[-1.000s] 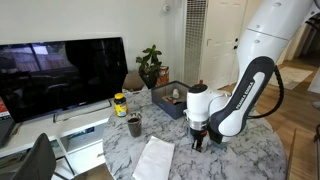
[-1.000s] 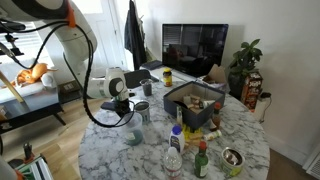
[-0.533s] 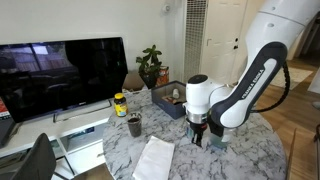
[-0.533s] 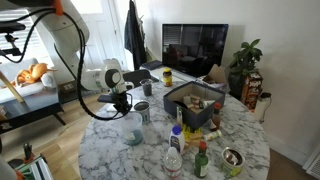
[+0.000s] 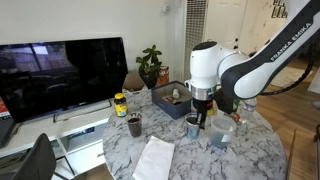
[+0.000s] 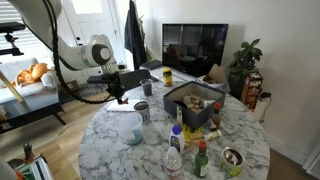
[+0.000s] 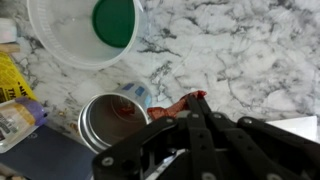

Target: Pick up the silver cup and place it the right way up on the table, pick up the red ketchup sachets on the table and put them in the silver cup one by one

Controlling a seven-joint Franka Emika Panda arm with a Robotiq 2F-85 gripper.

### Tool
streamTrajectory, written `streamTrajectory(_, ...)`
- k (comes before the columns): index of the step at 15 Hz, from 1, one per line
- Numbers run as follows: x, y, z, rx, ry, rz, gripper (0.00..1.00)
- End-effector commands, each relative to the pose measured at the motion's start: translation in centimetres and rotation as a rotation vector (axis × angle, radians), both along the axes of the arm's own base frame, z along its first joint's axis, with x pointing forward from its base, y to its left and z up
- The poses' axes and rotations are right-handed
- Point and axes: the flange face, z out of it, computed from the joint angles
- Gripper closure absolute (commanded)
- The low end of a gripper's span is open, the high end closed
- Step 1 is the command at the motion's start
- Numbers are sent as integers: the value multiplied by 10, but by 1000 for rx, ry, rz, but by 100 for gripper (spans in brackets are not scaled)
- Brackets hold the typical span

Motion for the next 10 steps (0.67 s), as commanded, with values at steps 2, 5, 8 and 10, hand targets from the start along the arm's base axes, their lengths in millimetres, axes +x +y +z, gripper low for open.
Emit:
streamTrajectory(2,11,-23,25,20,-72,-38,100)
streamTrajectory(5,25,-42,24,41,-101,-81,100)
streamTrajectory(8,36,-55,20,71,-140,-111,100)
streamTrajectory(10,41,-60,18,89,-164,-123,97)
